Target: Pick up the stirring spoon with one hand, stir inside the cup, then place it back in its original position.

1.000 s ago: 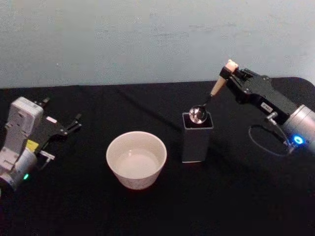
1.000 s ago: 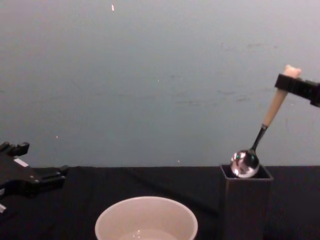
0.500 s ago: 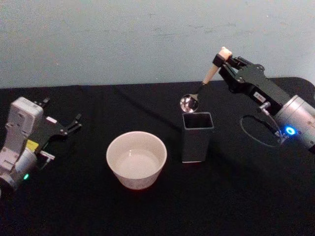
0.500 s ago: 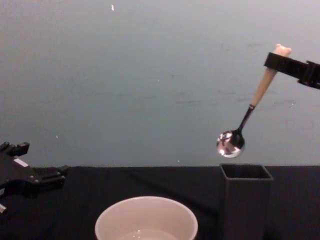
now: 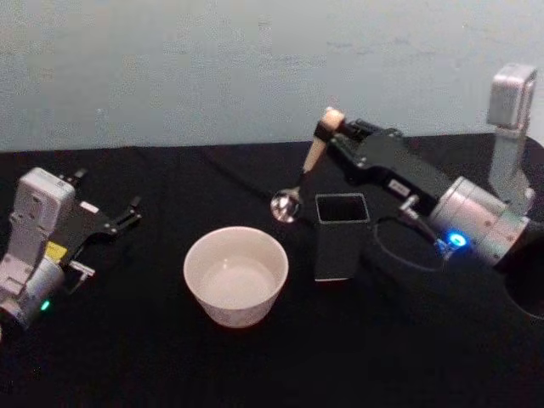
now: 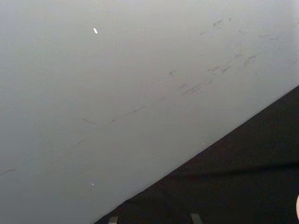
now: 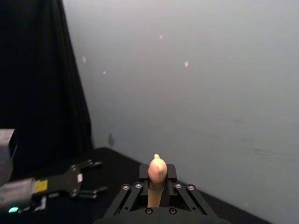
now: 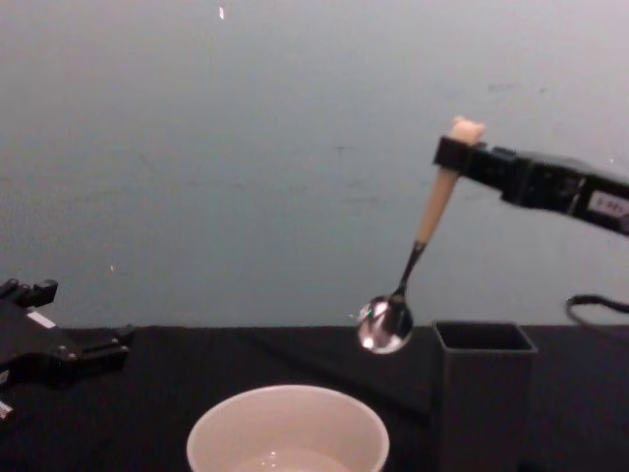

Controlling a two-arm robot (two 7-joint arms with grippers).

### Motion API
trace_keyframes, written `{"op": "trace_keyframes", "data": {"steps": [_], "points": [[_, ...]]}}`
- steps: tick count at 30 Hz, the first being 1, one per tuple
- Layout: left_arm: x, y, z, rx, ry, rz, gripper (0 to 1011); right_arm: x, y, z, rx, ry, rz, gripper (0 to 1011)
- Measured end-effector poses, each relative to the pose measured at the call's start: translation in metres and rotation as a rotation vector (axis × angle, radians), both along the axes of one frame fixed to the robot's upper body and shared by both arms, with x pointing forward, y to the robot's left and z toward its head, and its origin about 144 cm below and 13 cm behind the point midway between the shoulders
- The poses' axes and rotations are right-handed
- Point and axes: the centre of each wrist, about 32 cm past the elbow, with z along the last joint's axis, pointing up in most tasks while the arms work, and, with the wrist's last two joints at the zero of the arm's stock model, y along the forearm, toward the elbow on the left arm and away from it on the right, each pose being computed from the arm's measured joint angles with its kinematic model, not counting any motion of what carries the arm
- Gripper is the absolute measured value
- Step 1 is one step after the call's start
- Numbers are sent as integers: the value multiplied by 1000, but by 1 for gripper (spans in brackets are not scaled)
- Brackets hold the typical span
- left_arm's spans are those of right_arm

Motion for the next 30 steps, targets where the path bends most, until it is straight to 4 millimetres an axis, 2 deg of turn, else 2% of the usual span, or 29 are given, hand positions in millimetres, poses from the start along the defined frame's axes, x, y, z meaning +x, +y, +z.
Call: {"op": "trace_keyframes", "data": {"steps": [14, 30], "points": [[0, 0, 0, 0, 0, 0, 1001, -3, 27, -18, -123, -13, 90, 218], [0, 0, 0, 0, 0, 0, 1001, -1, 40, -39, -246, -23, 130, 218]]}}
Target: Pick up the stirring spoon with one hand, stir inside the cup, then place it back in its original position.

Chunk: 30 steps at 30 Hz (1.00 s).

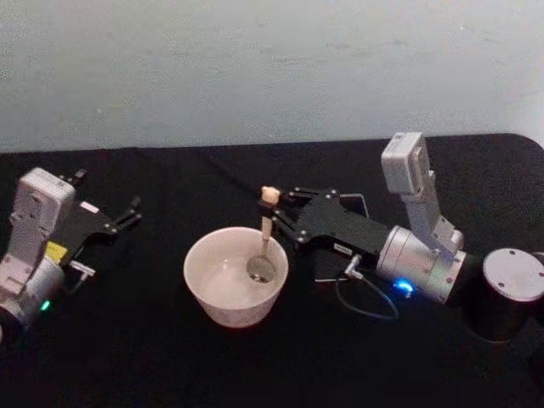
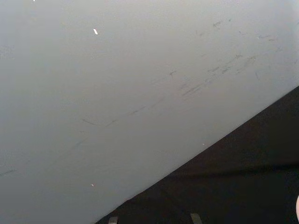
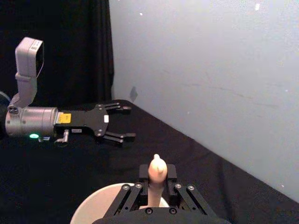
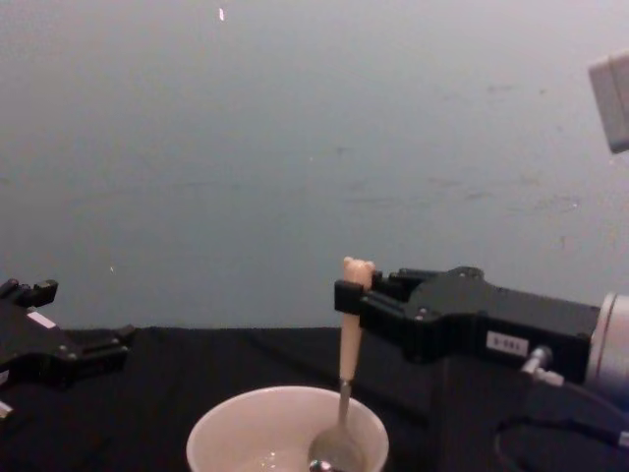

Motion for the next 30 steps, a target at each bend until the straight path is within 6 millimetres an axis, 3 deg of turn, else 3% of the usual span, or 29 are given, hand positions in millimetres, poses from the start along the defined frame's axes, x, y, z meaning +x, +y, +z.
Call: {"op": "trace_keyframes", "data": {"steps": [17, 30], "points": [[0, 0, 0, 0, 0, 0, 1001, -3, 25, -5, -36, 16, 80, 221], [0, 0, 0, 0, 0, 0, 1002, 13, 52, -5, -63, 9, 26, 221]]}}
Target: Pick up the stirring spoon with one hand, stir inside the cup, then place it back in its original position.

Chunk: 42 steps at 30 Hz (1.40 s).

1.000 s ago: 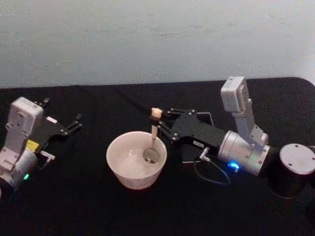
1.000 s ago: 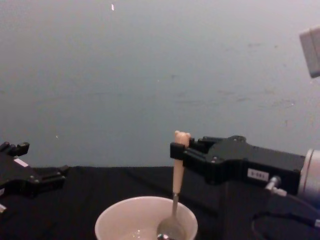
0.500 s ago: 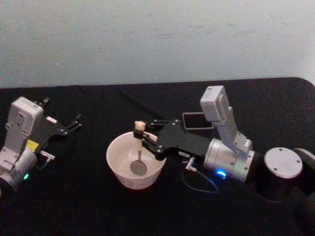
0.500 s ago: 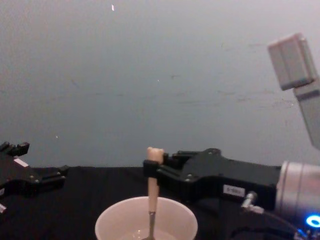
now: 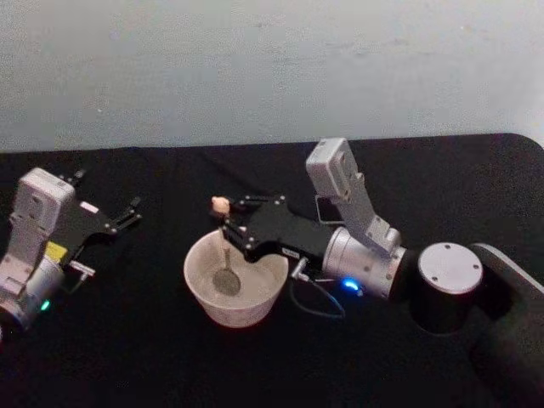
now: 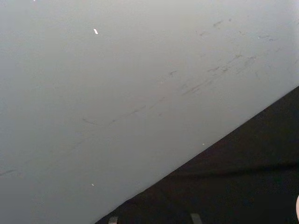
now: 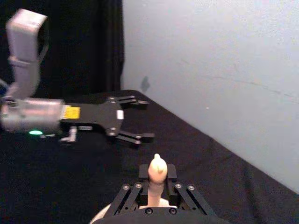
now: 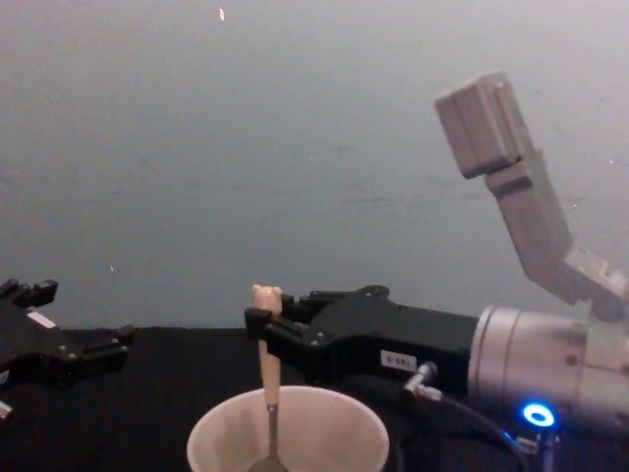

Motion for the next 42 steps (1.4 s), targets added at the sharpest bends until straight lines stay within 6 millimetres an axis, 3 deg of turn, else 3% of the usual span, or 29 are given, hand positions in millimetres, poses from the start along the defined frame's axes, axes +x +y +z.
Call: {"op": "trace_keyframes", "data": {"steps": [13, 27, 33, 42], "points": [[0, 0, 0, 0, 0, 0, 1001, 12, -13, 3, 2, 6, -87, 221], [0, 0, 0, 0, 0, 0, 1001, -13, -37, 9, 18, 44, -24, 218], [0, 0, 0, 0, 0, 0, 1001, -21, -34, 9, 24, 60, 16, 218], [0, 0, 0, 0, 0, 0, 1001, -19, -10, 5, 32, 90, 55, 218]]}}
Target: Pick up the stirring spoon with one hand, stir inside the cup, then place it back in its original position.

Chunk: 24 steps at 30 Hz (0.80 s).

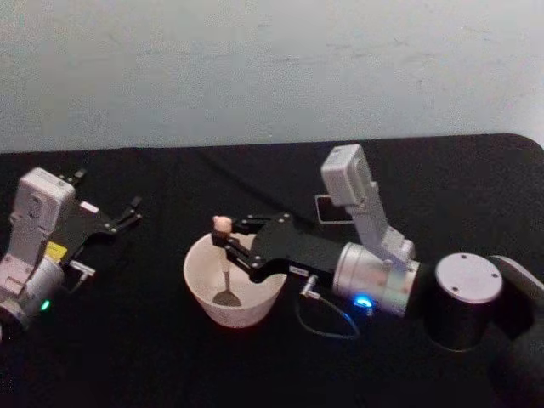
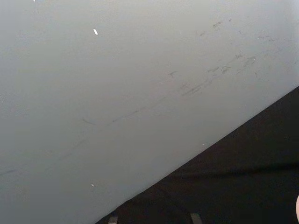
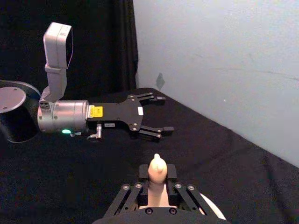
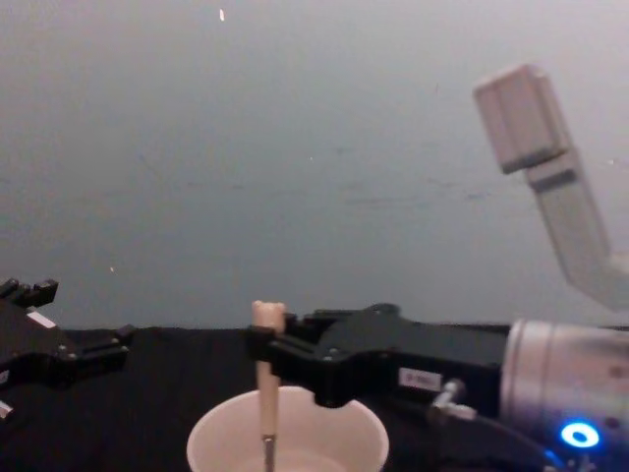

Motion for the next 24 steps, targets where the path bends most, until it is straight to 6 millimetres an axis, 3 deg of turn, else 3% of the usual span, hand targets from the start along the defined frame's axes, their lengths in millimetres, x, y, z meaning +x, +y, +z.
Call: {"op": "trace_keyframes", "data": {"steps": [11, 24], "points": [[0, 0, 0, 0, 0, 0, 1001, 18, 21, 2, -11, -8, -40, 218], [0, 0, 0, 0, 0, 0, 1001, 36, 6, 7, -12, -26, -137, 218]]}}
